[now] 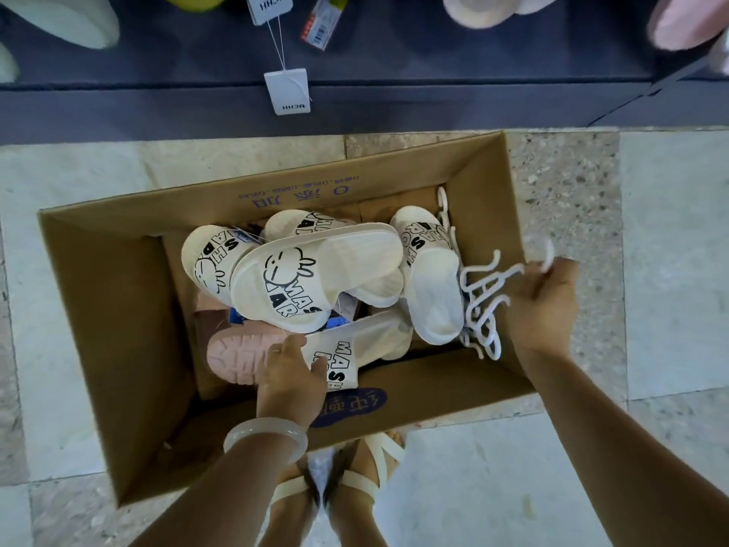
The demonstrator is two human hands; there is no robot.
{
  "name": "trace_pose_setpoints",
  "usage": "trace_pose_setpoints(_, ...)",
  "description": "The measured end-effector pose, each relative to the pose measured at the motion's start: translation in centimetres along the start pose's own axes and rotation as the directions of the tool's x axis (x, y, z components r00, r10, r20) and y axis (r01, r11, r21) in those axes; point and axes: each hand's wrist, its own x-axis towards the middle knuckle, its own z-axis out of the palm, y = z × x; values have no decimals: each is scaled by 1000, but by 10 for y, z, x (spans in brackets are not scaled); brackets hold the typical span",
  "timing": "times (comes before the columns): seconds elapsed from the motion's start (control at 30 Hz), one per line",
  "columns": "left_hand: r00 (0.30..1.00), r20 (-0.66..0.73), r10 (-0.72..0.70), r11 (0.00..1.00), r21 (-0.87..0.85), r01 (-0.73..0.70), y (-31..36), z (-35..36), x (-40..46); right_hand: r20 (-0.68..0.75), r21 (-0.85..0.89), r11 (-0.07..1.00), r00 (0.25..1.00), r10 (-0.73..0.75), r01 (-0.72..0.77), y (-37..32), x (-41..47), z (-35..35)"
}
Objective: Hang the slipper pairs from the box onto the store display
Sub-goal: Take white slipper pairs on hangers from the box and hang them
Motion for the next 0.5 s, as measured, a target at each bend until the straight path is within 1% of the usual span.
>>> trace_pose_setpoints(0.07, 999, 38, -9, 1000, -8, 9, 4, -3, -11, -94, 132, 989, 994, -49, 62, -8, -5, -23)
trace_pose_setpoints(0.1, 998, 61, -7, 1000, -13, 8, 6, -3, -16, -110, 219, 972, 992, -66, 89, -12, -7, -33)
trace_pose_setpoints(0.17, 995, 99, -9, 999, -31, 12, 7, -5, -24, -57, 383, 920, 996, -68, 84, -22, -10, -47)
trace_pose_setpoints(0.2, 994, 106, -16, 999, -48, 21, 6, -5, -26, -7, 423, 904, 998, -66, 62, -26, -9, -49)
trace_pose_setpoints(0.27, 995, 97, -37, 994, -98, 47, 6, -6, -27, 99, 452, 892, 995, -20, -27, -33, -6, -48)
trace_pose_setpoints(0.33, 997, 58, -58, 984, -163, 67, 7, -9, -23, 204, 467, 869, 976, 75, -164, -35, -2, -39)
trace_pose_setpoints(0.43, 995, -20, -102, 951, -297, 91, 13, -14, -10, 403, 482, 772, 887, 224, -414, -33, 0, -19)
trace_pose_setpoints(0.5, 987, -73, -146, 910, -401, 105, 19, -19, 0, 483, 425, 776, 842, 241, -466, -30, -5, -4)
